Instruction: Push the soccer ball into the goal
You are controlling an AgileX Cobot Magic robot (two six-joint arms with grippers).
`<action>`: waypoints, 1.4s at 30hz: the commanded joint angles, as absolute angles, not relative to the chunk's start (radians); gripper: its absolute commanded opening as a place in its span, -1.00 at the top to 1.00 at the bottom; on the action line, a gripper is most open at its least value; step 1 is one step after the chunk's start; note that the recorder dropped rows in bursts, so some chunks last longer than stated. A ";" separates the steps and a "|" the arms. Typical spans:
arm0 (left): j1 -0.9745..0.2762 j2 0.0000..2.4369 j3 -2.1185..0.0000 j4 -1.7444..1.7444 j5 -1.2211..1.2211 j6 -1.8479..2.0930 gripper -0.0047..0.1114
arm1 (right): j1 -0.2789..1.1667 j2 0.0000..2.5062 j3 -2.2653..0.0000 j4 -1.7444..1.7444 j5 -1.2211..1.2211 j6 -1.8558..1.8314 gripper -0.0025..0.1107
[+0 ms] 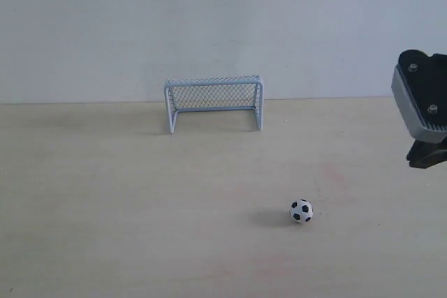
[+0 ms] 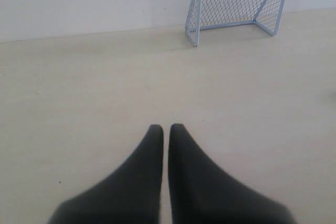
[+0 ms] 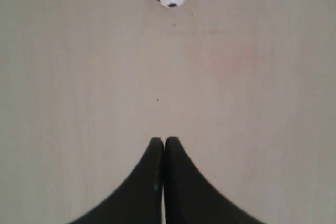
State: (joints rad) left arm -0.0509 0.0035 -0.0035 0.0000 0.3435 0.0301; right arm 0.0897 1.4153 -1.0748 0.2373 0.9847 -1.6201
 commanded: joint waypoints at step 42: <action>-0.056 0.000 0.000 0.000 0.337 0.026 0.84 | 0.382 1.877 -1.081 0.204 0.696 -1.894 0.96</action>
